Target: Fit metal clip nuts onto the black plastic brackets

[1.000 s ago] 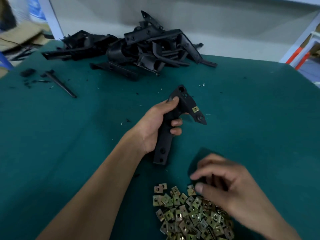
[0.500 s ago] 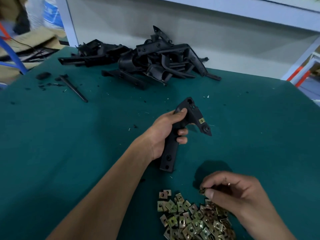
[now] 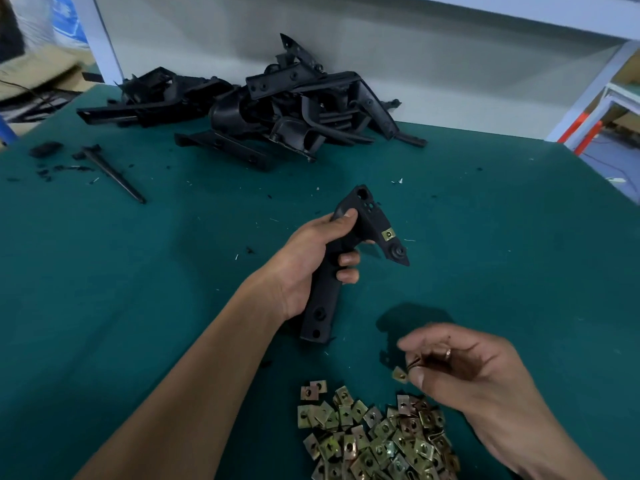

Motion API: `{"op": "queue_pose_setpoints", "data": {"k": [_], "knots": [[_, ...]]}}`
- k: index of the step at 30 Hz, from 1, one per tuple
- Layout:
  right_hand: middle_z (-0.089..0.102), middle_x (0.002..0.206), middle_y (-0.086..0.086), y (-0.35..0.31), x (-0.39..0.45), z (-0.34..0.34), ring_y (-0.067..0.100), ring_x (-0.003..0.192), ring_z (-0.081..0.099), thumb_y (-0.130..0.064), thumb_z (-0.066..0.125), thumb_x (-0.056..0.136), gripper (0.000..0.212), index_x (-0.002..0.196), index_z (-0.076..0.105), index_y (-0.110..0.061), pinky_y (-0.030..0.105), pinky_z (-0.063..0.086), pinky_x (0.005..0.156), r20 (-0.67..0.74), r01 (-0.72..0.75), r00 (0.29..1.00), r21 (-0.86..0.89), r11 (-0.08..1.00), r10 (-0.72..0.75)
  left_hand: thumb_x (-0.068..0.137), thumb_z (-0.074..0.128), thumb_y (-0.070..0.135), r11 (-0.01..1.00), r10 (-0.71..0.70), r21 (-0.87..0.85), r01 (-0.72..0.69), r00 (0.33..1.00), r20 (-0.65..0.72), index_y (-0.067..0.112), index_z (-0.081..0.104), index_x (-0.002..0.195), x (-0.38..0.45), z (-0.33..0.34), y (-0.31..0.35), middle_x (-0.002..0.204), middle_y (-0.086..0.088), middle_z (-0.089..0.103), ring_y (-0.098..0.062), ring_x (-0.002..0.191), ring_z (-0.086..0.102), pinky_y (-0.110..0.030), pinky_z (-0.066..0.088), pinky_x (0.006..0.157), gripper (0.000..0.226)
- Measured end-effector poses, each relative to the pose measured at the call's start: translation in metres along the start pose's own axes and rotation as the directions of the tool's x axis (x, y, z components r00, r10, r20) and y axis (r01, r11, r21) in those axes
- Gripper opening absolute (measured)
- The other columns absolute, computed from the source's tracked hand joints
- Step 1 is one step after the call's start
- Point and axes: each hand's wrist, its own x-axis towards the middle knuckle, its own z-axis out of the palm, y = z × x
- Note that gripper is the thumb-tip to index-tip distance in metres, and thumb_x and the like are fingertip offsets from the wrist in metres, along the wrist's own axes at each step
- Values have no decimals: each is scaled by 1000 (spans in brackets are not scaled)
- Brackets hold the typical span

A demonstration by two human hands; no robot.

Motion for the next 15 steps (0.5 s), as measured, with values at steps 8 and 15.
{"op": "queue_pose_setpoints", "data": {"k": [8,15], "knots": [[69,81,20,3,16,-7,22,73,66,-25,103,42,54,84,77,-2,26,58,69,-149,20,988,355,934,36,100,61,30,1000,3,14,-3,999,32,12,68,101,2,-3,-1,91,-4,67,-13,58,35,-23,35,49,20],[72,86,12,-3,94,-19,17,78,70,2,73,72,20,91,69,-3,22,57,74,-348,187,937,581,792,33,98,59,32,996,-14,84,8,997,73,11,70,90,1,1,-3,79,-2,64,-12,57,33,-22,35,49,25]]}}
